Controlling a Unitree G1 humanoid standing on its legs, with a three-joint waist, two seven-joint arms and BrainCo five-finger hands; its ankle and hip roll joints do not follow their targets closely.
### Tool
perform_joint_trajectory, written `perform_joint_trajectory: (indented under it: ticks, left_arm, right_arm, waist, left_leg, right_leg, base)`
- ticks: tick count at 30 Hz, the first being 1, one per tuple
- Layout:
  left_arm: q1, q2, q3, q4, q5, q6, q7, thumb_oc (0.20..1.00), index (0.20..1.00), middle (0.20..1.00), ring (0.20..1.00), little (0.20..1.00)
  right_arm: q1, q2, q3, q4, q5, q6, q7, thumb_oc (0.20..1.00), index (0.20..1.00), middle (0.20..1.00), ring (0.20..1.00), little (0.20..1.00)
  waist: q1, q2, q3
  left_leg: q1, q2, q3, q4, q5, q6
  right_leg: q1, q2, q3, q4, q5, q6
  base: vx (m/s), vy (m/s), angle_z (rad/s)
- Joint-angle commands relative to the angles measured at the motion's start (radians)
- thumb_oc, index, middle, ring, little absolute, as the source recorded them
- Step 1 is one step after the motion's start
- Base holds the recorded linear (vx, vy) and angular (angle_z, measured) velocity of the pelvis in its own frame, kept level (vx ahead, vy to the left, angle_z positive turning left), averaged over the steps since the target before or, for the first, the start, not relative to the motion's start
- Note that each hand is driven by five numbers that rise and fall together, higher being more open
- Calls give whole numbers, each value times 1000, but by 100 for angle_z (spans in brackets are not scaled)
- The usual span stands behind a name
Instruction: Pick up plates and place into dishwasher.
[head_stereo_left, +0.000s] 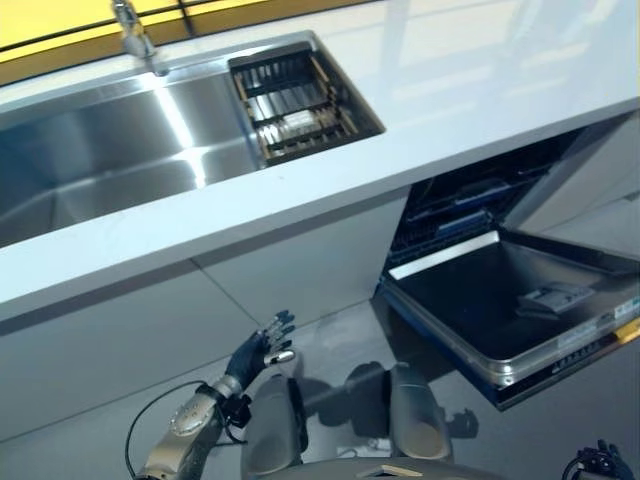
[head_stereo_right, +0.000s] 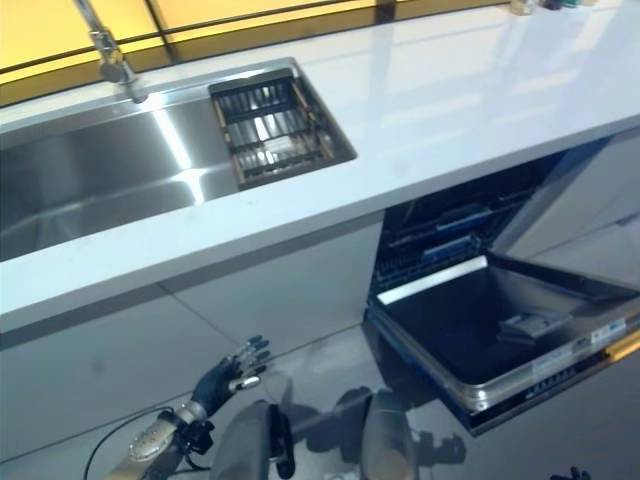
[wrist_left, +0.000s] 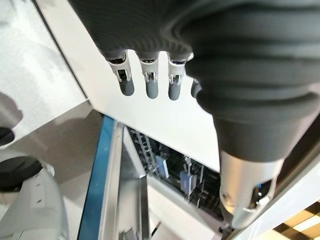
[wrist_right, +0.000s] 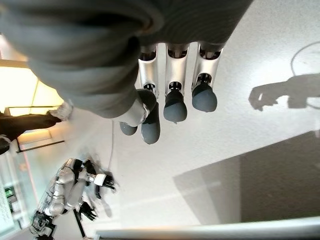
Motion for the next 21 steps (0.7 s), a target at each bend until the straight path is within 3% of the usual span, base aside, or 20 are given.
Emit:
perform_joint_trajectory:
  ticks: [1, 6, 21]
  left_arm:
    - [4, 32, -29, -99, -20, 10, -7, 1000, 1000, 1000, 1000, 1000]
    - [15, 65, -53, -159, -18, 46, -3, 1000, 1000, 1000, 1000, 1000]
    - [-46, 153, -79, -309, -61, 56, 33, 1000, 1000, 1000, 1000, 1000]
  right_arm:
    - [-21, -48, 1, 71, -6, 6, -8, 200, 200, 200, 200, 200]
    - [-56, -53, 25, 82, -24, 28, -3, 200, 200, 200, 200, 200]
    - [-218, -46, 122, 62, 59, 34, 35, 200, 200, 200, 200, 200]
  waist:
    - [22, 20, -14]
    - [48, 35, -8]
    - [106, 69, 83]
  left_leg:
    - [-14, -3, -12, 86, -84, 24]
    - [-35, -6, -27, 112, -82, 15]
    - [-166, -27, -96, 189, -62, 3]
  right_leg:
    - [62, -31, -11, -104, 117, 25]
    - [59, -38, -26, -93, 121, 33]
    - [-49, -61, -45, 1, 122, 44]
  base:
    - [87, -51, 14]
    - [73, -60, 11]
    - [-31, -54, 11]
